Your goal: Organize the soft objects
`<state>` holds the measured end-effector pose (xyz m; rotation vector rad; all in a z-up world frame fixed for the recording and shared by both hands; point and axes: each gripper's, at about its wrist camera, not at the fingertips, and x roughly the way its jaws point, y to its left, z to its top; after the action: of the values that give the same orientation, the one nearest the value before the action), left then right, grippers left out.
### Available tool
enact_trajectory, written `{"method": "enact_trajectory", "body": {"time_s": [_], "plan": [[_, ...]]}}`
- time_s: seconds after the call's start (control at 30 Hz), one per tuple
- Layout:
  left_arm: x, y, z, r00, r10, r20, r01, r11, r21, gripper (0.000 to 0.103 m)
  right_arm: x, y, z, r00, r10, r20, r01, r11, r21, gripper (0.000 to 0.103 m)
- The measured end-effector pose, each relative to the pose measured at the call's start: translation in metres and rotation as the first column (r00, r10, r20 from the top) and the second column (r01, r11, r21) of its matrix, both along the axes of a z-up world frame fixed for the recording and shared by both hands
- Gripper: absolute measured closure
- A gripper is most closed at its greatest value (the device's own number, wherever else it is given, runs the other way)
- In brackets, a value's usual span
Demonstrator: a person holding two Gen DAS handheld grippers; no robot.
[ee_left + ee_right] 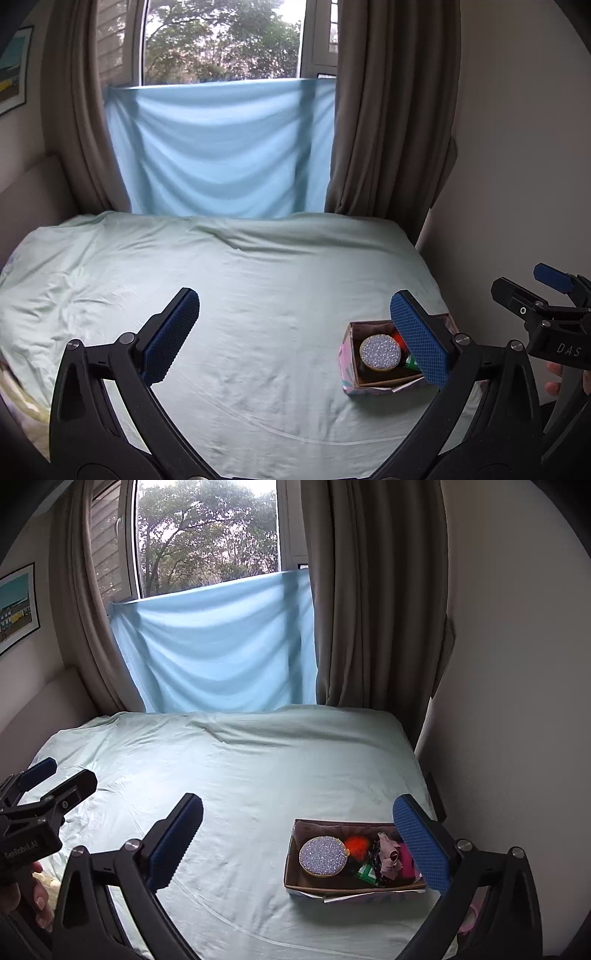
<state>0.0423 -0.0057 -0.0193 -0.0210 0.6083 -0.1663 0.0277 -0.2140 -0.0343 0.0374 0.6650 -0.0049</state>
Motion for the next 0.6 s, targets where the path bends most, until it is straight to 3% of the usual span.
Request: {"method": "enact_trajectory", "body": {"time_s": [0.6], "plan": [[-0.009,-0.0096,0.0068,0.999,0.001,0.047,-0.002,1.0,0.018,0.0,-0.0072,-0.0031,0.0066,0.999,-0.027,0.018,0.027,1.0,-0.008,0.001]]}}
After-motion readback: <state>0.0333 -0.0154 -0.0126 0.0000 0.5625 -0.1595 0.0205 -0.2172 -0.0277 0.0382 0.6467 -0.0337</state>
